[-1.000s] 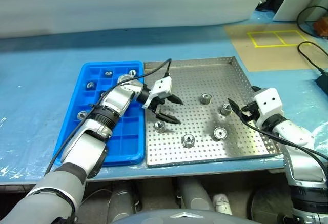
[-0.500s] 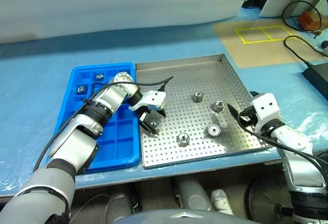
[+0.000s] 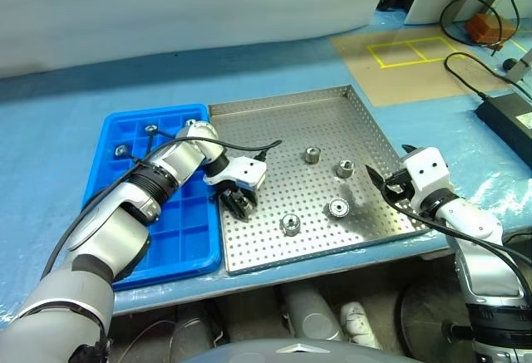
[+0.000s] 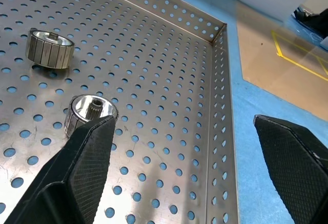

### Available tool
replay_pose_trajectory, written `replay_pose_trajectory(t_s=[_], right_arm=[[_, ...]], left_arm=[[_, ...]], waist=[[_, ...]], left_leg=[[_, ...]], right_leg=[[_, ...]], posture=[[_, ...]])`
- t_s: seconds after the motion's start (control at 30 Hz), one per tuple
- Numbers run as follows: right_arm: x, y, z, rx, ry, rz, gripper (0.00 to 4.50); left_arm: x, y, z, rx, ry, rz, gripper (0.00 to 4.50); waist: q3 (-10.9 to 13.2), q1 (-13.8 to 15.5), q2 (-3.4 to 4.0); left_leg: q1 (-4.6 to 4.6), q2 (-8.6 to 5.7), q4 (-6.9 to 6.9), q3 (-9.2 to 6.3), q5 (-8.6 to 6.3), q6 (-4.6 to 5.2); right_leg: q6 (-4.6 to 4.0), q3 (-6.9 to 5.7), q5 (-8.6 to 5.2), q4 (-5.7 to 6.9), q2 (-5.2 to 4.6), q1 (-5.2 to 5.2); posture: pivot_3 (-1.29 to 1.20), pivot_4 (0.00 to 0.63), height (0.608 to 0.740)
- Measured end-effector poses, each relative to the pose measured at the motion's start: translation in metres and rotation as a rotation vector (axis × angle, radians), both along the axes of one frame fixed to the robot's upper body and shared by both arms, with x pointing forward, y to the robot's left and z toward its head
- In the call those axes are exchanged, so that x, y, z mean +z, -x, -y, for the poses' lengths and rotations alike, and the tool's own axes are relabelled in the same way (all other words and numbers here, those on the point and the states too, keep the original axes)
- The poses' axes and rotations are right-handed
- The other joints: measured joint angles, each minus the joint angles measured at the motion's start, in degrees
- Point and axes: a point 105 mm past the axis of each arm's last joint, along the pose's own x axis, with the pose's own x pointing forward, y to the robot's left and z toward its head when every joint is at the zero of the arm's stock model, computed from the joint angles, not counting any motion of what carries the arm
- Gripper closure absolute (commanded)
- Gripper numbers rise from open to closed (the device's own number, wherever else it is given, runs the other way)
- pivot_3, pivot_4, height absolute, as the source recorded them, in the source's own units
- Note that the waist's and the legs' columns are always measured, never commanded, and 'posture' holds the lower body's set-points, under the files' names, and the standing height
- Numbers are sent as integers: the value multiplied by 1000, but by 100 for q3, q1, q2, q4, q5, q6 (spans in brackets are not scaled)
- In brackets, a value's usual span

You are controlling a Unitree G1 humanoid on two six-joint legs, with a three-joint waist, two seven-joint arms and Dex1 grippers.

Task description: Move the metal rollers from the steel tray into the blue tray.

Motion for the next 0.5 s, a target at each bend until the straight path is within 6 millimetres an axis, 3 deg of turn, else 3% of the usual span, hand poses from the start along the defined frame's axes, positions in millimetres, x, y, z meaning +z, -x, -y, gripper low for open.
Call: replay_pose_trajectory(t_s=[0.1,0.23,0.33,0.5], right_arm=[[-2,0,-2,4,6,0,0],[-5,-1,-11,26,-3,-4,0],[-14,-8,-26,71,-21,-27,0],[-15,-34,-56,196,-23,-36,0]], left_arm=[[5,-7,16,55,107,13,2810],[27,-25,44,214,343,51,2810],[44,-47,42,402,478,110,2810],[54,-62,23,620,647,210,2810]], waist=[[0,15,0],[0,-1,-1],[1,-32,-2],[2,38,2]], left_leg=[[-13,-2,8,-4,-1,7],[-23,-6,22,-4,-6,39],[-15,-3,23,-5,-6,40],[-23,2,26,-20,-3,39]], right_leg=[[-1,-5,0,-1,-3,-1],[-1,-8,0,-2,-10,-2],[0,-11,2,0,-7,-3],[-2,-33,3,8,-9,0]], posture=[[-623,150,740],[-558,150,740],[-470,150,740],[-311,150,740]])
